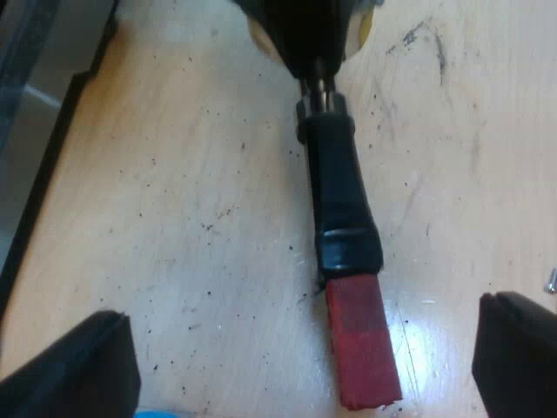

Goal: Put the handle in the coffee machine

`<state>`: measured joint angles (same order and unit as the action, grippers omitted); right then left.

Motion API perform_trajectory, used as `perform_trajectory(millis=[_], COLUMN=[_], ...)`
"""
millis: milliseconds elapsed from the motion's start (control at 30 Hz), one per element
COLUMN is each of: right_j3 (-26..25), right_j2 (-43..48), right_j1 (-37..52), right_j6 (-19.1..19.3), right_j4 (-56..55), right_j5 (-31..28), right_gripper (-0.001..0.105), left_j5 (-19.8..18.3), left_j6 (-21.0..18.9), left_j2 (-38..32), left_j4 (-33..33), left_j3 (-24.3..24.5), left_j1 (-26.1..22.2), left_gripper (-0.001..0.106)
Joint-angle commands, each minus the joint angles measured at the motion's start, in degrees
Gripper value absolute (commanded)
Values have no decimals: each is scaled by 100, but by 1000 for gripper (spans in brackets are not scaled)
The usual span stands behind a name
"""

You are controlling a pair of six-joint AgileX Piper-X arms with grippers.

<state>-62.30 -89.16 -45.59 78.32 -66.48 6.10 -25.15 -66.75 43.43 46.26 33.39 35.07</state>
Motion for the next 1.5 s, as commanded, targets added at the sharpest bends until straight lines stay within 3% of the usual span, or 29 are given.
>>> perform_trajectory(millis=[33, 200, 367, 733, 1167, 1267, 1500], right_j3=[-233, -503, -764, -1060, -1060, -1060, -1060], right_j2=[127, 125, 125, 125, 125, 125, 125], right_j1=[25, 25, 25, 9, 9, 9, 9], right_j6=[-19, -229, -175, -4, 49, 49, 38], right_j4=[-194, -212, -255, -434, -461, -461, -461], right_j5=[149, 534, 810, 1083, 1083, 1083, 1067], right_gripper=[0, 0, 0, 0, 0, 0, 0], left_j5=[22, 144, 478, 517, 495, 495, 495], left_j6=[128, 138, 172, 276, 276, 276, 276], left_j2=[13, 11, 11, 209, 209, 209, 209], left_j4=[-33, -195, -405, -722, -922, -914, -882], left_j3=[-8, -230, -376, -576, -614, -614, -614], left_j1=[8, 8, -8, -13, -13, -13, -13], left_gripper=[79, 79, 79, 79, 79, 74, 45])
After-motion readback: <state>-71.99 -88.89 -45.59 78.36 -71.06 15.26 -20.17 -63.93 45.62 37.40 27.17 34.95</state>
